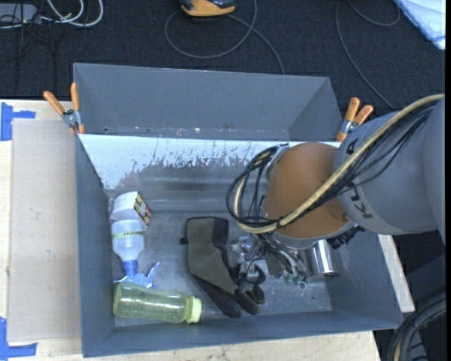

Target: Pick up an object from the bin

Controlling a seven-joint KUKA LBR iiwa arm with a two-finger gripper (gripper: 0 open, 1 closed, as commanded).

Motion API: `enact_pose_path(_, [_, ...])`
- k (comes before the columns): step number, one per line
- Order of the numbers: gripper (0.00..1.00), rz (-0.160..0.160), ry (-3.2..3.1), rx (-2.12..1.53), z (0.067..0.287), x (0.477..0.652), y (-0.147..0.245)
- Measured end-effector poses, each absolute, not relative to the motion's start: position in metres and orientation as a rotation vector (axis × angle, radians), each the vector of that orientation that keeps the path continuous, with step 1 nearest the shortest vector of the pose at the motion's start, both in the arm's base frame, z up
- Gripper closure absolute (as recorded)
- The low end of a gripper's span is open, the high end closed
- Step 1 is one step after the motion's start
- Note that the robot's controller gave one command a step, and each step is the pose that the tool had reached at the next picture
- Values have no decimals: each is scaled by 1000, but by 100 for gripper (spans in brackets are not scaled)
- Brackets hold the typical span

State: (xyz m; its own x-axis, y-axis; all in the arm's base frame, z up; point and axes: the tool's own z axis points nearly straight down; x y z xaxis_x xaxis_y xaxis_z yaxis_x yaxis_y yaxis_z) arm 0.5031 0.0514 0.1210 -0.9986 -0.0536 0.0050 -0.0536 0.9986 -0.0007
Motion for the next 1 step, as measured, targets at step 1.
enact_pose_path(1, [100, 1, -3142, 175, 279, 498, 55])
